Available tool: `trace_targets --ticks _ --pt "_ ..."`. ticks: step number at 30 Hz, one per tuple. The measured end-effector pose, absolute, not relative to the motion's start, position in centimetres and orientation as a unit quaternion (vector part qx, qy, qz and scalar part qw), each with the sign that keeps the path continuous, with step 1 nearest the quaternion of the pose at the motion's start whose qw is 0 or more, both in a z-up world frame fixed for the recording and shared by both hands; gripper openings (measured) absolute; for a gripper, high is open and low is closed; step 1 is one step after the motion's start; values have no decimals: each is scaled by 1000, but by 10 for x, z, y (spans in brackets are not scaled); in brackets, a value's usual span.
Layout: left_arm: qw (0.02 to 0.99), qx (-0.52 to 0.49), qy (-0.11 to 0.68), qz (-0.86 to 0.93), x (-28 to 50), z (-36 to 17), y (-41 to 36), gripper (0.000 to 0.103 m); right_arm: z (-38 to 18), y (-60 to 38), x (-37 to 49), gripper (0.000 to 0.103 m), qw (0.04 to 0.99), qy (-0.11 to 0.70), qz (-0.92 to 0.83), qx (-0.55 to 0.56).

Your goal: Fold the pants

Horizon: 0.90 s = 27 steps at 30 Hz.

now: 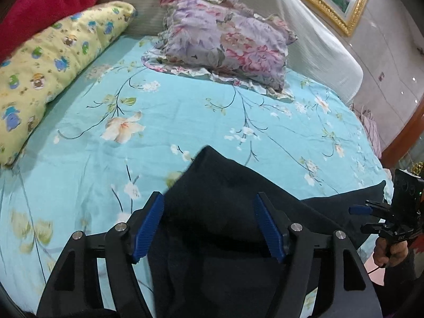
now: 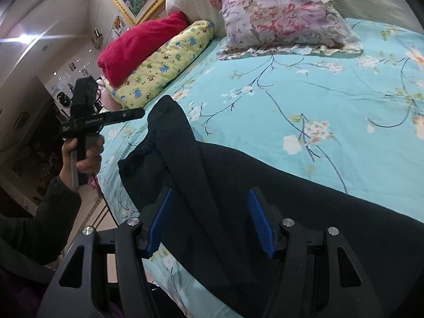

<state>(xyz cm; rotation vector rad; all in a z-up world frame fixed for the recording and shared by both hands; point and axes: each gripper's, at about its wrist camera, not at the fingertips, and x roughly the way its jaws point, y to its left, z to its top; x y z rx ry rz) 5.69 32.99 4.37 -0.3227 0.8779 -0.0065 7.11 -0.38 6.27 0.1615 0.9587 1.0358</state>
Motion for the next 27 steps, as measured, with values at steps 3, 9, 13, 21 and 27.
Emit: trace_targets --ticks 3,9,13,21,27 --pt "884 -148 443 -34 76 37 339 73 58 5 79 60 746 452 484 78" --pt "860 -150 478 -95 107 21 358 73 47 22 90 60 719 476 501 78" --pt "849 -173 483 -127 118 17 363 70 42 34 90 60 701 485 518 72" --pt "867 -102 476 -112 106 31 332 7 46 53 72 7 700 464 543 23" --pt "889 -81 439 -102 63 56 319 4 64 45 54 6 706 432 560 23"
